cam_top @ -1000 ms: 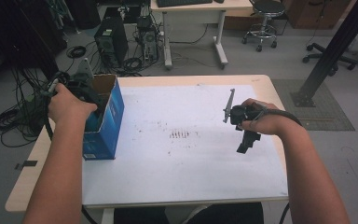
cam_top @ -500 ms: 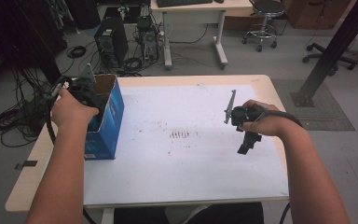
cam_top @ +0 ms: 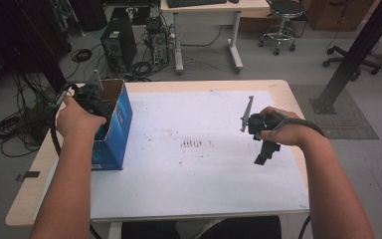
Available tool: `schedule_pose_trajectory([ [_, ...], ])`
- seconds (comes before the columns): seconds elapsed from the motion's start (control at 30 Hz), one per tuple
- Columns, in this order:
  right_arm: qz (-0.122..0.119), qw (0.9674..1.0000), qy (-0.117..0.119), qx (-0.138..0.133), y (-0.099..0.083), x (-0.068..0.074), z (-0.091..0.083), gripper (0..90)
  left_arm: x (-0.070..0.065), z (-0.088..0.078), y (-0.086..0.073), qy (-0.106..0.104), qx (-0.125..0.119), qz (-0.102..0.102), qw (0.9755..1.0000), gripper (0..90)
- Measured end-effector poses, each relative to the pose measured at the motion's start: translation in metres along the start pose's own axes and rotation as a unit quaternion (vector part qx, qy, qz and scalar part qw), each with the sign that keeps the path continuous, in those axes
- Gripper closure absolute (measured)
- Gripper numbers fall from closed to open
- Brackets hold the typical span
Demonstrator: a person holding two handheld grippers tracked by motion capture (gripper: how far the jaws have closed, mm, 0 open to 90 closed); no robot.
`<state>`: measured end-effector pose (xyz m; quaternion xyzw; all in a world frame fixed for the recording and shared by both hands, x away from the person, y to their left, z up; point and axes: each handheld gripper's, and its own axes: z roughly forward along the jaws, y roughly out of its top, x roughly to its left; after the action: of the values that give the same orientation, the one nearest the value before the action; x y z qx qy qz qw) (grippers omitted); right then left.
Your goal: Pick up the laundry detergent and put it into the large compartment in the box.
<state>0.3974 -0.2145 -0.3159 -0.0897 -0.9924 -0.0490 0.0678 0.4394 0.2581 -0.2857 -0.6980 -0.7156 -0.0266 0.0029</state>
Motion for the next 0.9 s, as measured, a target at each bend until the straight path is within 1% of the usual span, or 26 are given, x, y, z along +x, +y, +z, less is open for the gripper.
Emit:
schedule_pose_trajectory([
  [0.13, 0.001, 1.0000, -0.001, 0.002, -0.0012, 0.0003, -0.0004, 3.9, 0.0002, 0.0002, 0.0001, 0.000, -0.001, 0.000, 1.0000, 37.4],
  [0.23, 0.005, 1.0000, 0.000, 0.001, -0.0016, 0.0008, 0.0001, 3.9, -0.0005, 0.0005, 0.0001, 0.000, 0.000, 0.005, 1.0000, 37.2],
  [0.3, 0.004, 1.0000, 0.000, 0.002, -0.0012, 0.0011, 0.0000, 3.9, 0.0001, 0.0002, 0.0000, -0.003, -0.002, 0.005, 1.0000, 35.2],
  [0.4, 0.003, 1.0000, 0.000, 0.002, -0.0013, 0.0012, -0.0001, 3.9, 0.0005, 0.0007, 0.0001, -0.002, -0.003, 0.009, 1.0000, 34.8],
  [0.43, 0.001, 1.0000, 0.000, 0.000, -0.0019, 0.0008, 0.0001, 3.9, 0.0005, 0.0001, -0.0002, -0.003, -0.006, 0.006, 1.0000, 33.8],
  [0.5, 0.002, 1.0000, 0.000, 0.000, -0.0027, 0.0005, 0.0002, 3.9, 0.0004, -0.0002, -0.0003, -0.003, -0.006, 0.006, 1.0000, 32.8],
  [0.57, 0.005, 1.0000, 0.000, 0.001, -0.0032, 0.0008, 0.0002, 3.9, -0.0005, -0.0022, -0.0009, -0.004, -0.011, 0.001, 0.9999, 31.9],
  [0.6, 0.001, 1.0000, -0.001, 0.000, -0.0035, 0.0002, 0.0003, 3.9, -0.0013, -0.0029, -0.0007, -0.004, -0.010, 0.001, 0.9999, 31.6],
  [0.67, 0.003, 1.0000, 0.001, -0.001, -0.0037, 0.0007, 0.0003, 3.9, -0.0017, -0.0037, -0.0007, -0.005, -0.009, 0.001, 0.9999, 30.8],
  [0.7, 0.003, 1.0000, 0.000, -0.001, -0.0038, 0.0007, 0.0004, 3.9, -0.0014, -0.0047, -0.0010, -0.004, -0.012, -0.003, 0.9999, 30.8],
  [0.77, 0.004, 1.0000, 0.001, 0.000, -0.0039, 0.0008, 0.0011, 3.9, -0.0006, -0.0049, -0.0012, -0.005, -0.010, -0.007, 0.9999, 30.9],
  [0.9, 0.002, 1.0000, 0.001, -0.002, -0.0042, 0.0003, 0.0021, 3.9, -0.0020, -0.0078, -0.0017, -0.002, -0.008, -0.009, 0.9999, 30.9],
])
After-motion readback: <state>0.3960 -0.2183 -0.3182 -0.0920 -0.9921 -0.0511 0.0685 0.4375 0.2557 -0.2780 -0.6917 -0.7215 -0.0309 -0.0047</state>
